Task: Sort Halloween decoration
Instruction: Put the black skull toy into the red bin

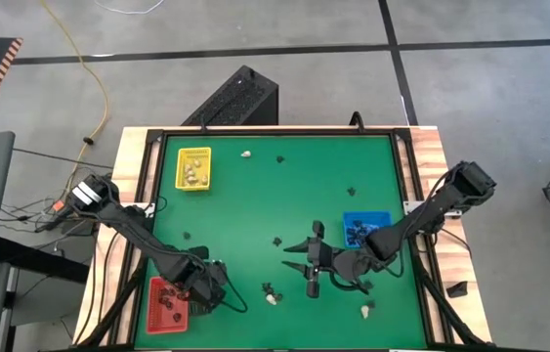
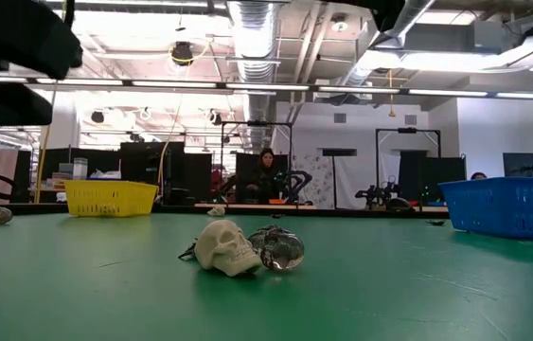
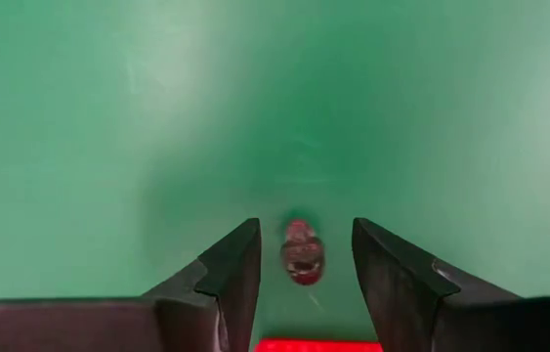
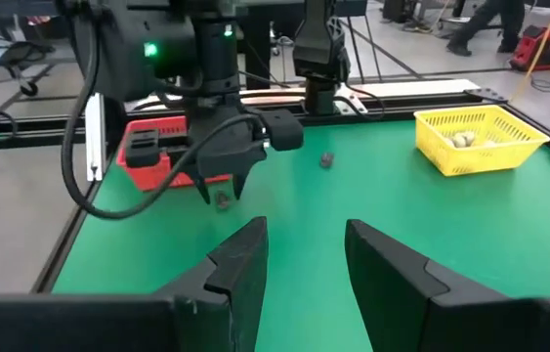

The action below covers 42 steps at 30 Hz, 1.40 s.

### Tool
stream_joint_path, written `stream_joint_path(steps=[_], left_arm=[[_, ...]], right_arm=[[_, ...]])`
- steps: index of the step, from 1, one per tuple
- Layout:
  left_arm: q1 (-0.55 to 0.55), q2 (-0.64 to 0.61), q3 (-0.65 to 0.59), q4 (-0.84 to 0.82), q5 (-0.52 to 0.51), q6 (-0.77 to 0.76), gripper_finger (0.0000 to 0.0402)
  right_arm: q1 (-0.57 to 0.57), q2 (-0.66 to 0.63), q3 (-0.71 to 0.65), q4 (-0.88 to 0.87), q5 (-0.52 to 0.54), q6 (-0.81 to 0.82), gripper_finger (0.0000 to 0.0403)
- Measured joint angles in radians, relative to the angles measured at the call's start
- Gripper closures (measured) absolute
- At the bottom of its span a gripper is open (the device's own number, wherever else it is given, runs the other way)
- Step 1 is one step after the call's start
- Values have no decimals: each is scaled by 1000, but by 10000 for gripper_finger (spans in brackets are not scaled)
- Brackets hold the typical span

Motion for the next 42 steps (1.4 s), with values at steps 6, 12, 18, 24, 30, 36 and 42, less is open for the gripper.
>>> stream_joint_path(steps=[6,12,18,24,30,36,42], left_arm=[[-29,0,-1,-33,12,-56,251],[-53,-1,-47,22,-9,-91,251],[-58,-1,-48,28,-31,-81,251],[-66,58,-45,41,-18,-62,251],[-66,95,-41,35,-6,-47,251],[-63,89,-32,20,-1,-20,287],[-63,93,8,-33,-25,25,354]], right_arm=[[-15,0,0,1,0,-32,233],[-35,0,0,1,0,-32,233],[-40,0,0,3,0,-21,233],[-48,0,0,6,1,-31,233],[-46,0,0,7,1,-33,233],[-62,0,0,0,2,-33,233],[-62,0,0,1,2,-32,233]])
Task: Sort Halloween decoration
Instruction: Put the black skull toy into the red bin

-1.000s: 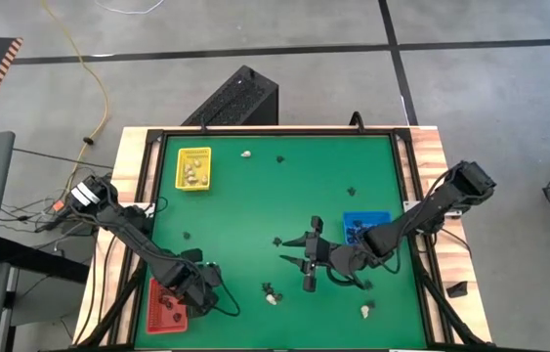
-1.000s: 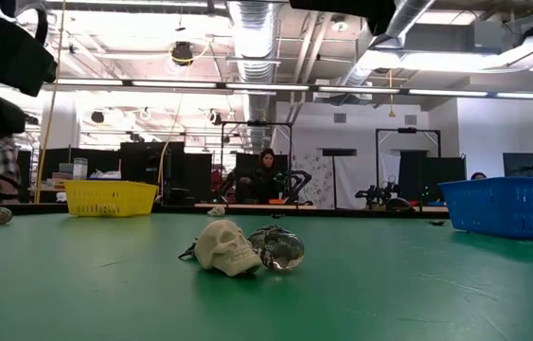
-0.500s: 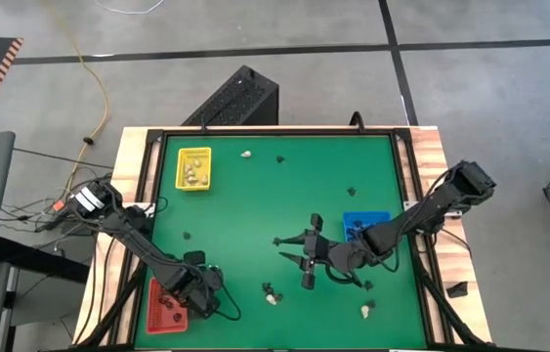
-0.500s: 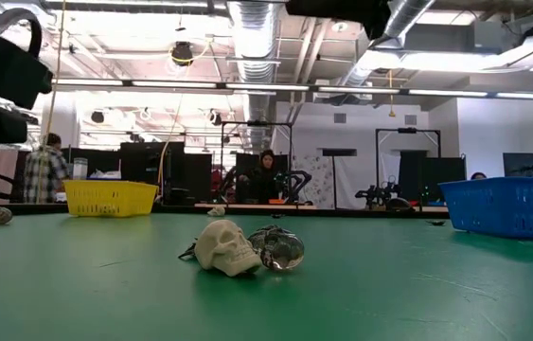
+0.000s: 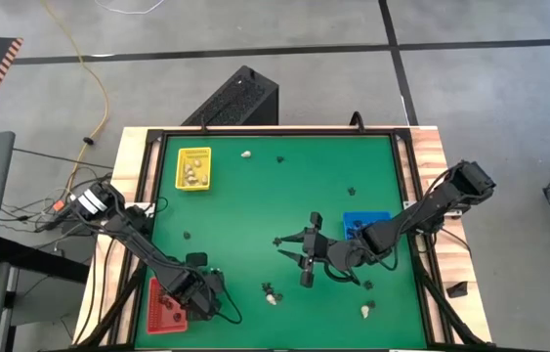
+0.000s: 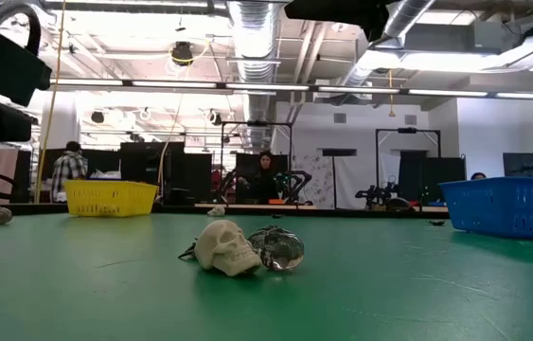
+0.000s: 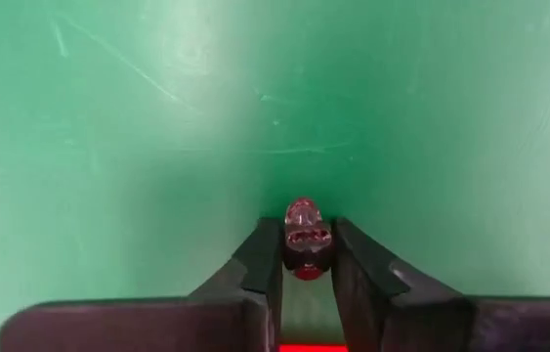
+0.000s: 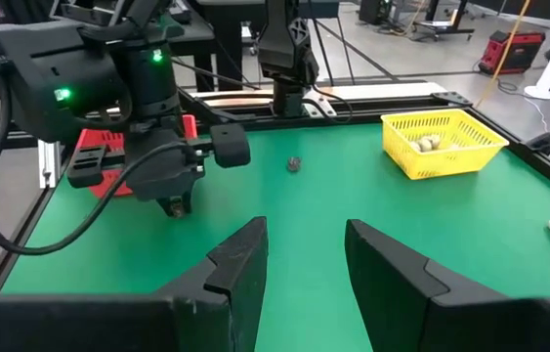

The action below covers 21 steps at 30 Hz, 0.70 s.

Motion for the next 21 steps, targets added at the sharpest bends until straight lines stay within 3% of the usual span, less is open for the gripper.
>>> stream_joint_path(steps=[5,12,16,21], left_arm=[[0,5,68,-53,-37,77,351],[-56,2,317,-234,-130,144,328],[-135,0,432,-462,-176,20,345],[-258,-1,457,-609,-148,-190,348]], right_arm=[[5,0,0,3,0,0,233],[5,0,0,7,0,1,233],[11,0,0,7,0,11,233],[28,0,0,7,-5,21,233]])
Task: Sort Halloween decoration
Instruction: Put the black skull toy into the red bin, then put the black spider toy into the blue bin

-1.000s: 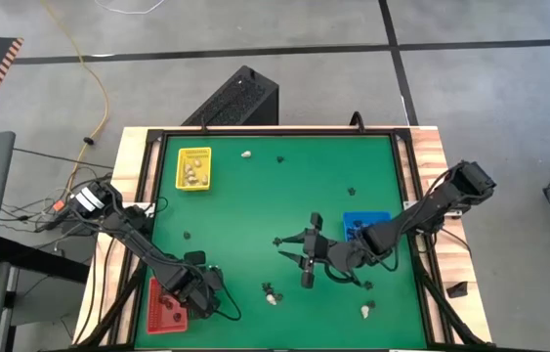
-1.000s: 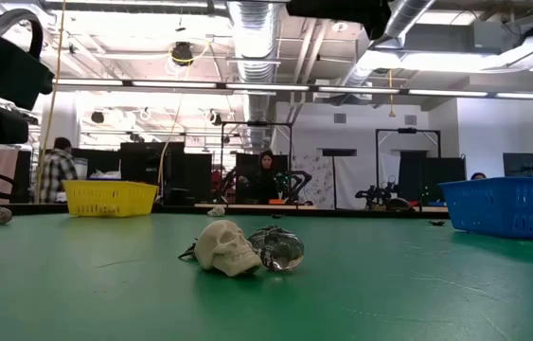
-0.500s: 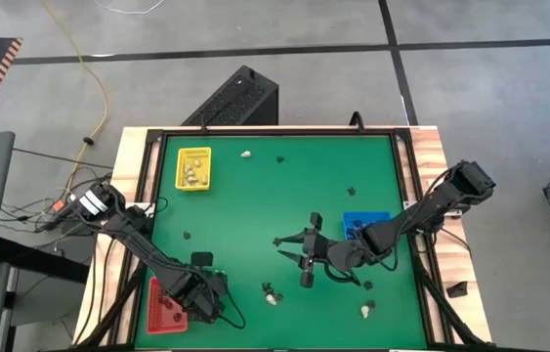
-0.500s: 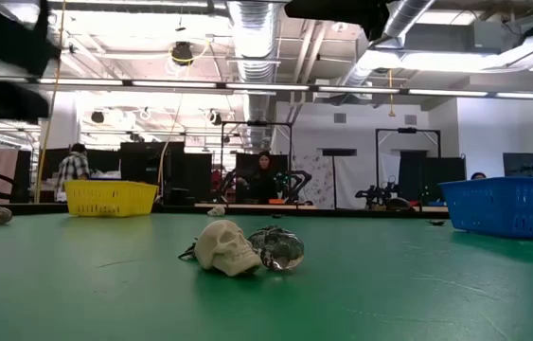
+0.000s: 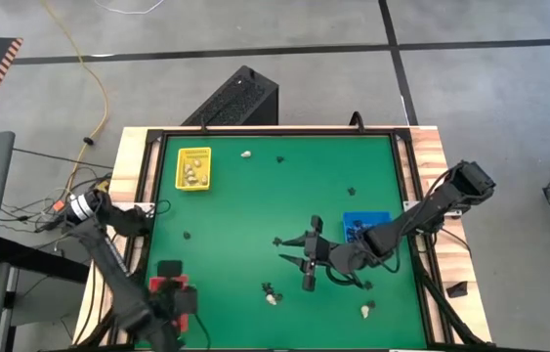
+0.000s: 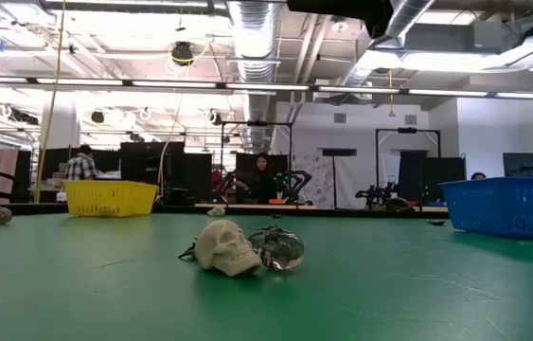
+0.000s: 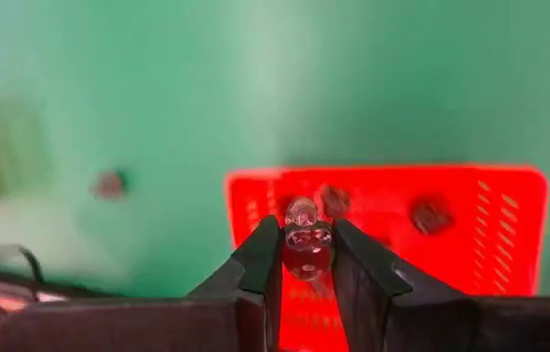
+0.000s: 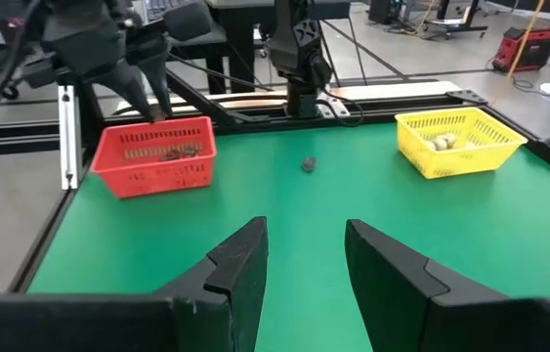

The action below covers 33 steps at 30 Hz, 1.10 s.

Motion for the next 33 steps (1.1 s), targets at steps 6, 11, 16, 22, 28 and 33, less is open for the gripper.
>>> stream_joint_path(steps=[6,11,16,22,28,33], left_arm=[[-104,0,-49,37,51,-183,345],[-129,-1,-84,52,18,-242,345],[-130,-1,-102,66,-13,-238,320],[-125,-1,-104,61,23,-172,262],[-119,-16,-104,32,-27,-79,251],[-102,-129,-105,76,-291,36,264]], right_arm=[[21,0,0,0,-4,9,233],[23,0,0,11,-5,16,233],[22,0,0,19,-5,16,233],[22,0,0,24,-5,16,233],[22,0,0,23,-5,16,233],[22,0,0,23,-5,16,233]])
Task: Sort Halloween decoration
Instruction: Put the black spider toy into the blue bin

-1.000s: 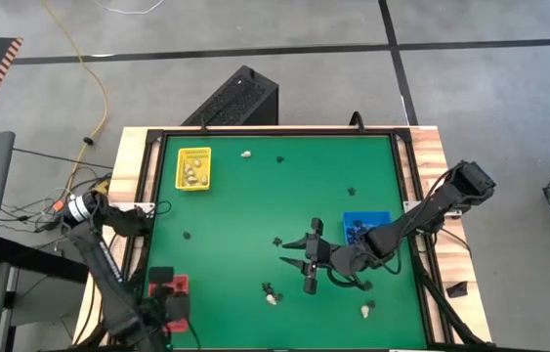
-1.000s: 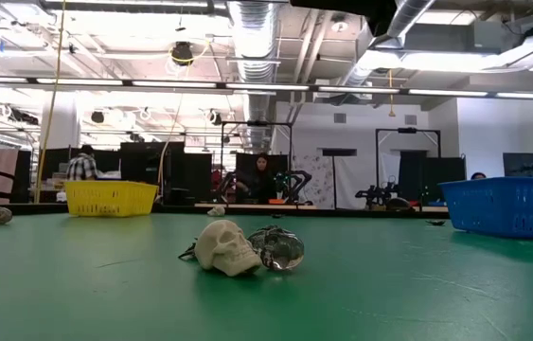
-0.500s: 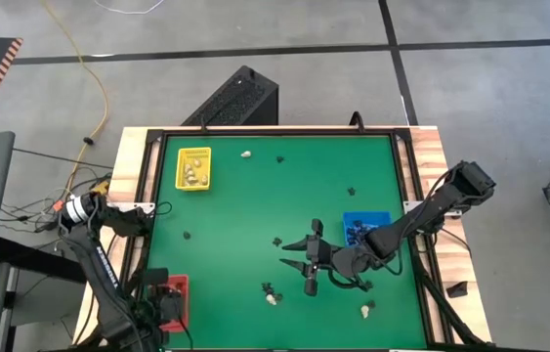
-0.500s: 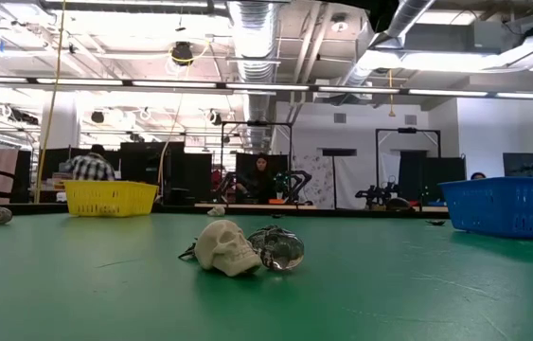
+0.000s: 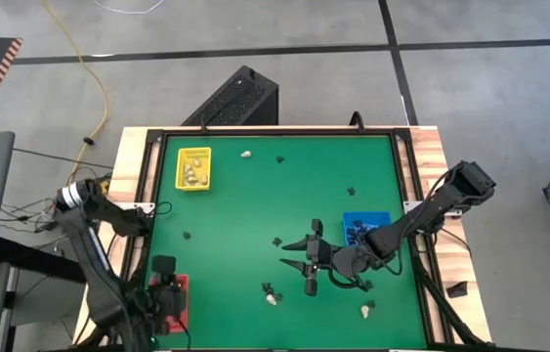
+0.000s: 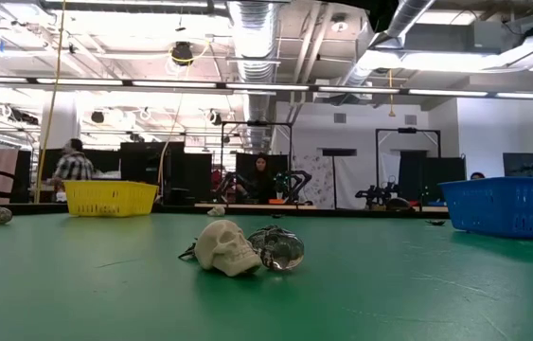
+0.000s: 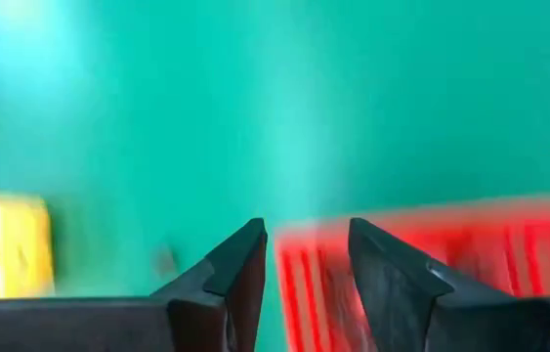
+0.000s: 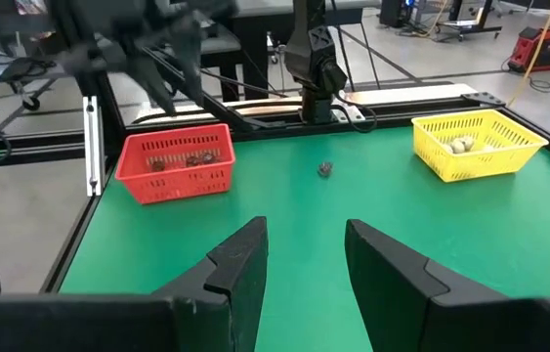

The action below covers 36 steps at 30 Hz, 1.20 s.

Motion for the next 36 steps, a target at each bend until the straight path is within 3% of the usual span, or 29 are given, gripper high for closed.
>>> stream_joint_path(steps=[3,6,8,12,16,26,32,36], left_arm=[[45,-90,-48,186,-149,149,272],[122,-164,-167,464,-172,344,277],[190,-193,-279,698,-132,478,279],[332,-187,-506,1166,64,689,279],[442,-134,-603,1487,177,808,279],[566,121,-514,1553,325,1047,279],[610,222,-437,1550,335,1112,279],[640,248,-419,1551,433,1112,279]], right_arm=[[0,0,0,1,0,0,233],[0,0,0,1,0,0,233],[0,0,0,1,0,0,233],[0,0,0,0,0,0,233],[3,0,0,0,0,0,233],[6,0,0,-25,0,-2,233],[6,0,0,-29,0,-3,233],[6,0,0,-31,0,-2,233]])
